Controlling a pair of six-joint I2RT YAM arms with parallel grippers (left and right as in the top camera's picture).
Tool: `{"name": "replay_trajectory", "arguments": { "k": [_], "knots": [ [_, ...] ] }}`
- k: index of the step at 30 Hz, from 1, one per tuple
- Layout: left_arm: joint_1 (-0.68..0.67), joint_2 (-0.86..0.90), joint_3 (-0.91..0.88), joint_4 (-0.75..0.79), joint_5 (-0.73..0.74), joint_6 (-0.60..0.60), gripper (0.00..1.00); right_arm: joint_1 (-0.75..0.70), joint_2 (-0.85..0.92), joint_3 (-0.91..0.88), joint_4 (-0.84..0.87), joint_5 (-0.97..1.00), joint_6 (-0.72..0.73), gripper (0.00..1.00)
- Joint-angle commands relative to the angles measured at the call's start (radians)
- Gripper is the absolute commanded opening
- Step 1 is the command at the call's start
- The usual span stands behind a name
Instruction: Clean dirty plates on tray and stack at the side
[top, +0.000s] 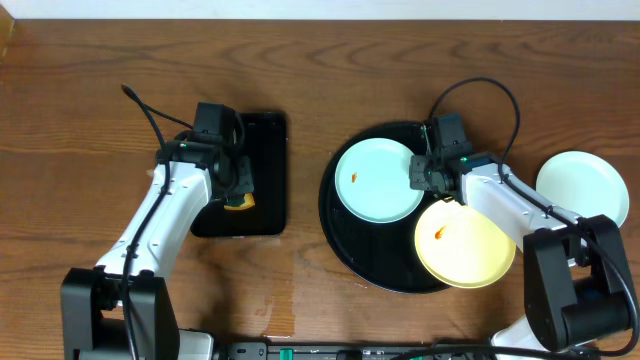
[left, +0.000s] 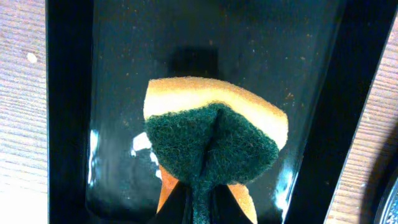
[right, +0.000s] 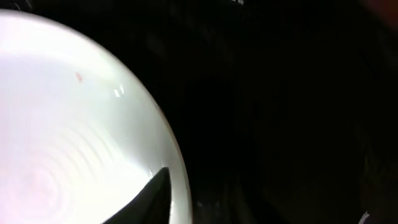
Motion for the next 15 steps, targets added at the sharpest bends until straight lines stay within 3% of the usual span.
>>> {"name": "replay_trajectory", "arguments": {
  "k": [1, 4, 9, 15],
  "knots": [
    [0.001, -0.003, 0.019, -0.003, -0.012, 0.013, 0.08, -0.008, 0.000, -0.005, 0.006, -0.032, 0.020, 0.35],
    [0.001, 0.001, -0.001, 0.020, -0.012, 0.013, 0.07, -0.010, -0.007, -0.005, 0.003, -0.039, -0.028, 0.36],
    [0.001, 0.026, -0.054, 0.124, -0.012, 0.016, 0.08, -0.009, -0.092, 0.000, -0.010, -0.039, -0.124, 0.45],
    [0.001, 0.105, -0.096, 0.232, -0.012, 0.016, 0.08, -0.009, -0.232, 0.000, -0.032, -0.039, -0.132, 0.54]
  ]
}}
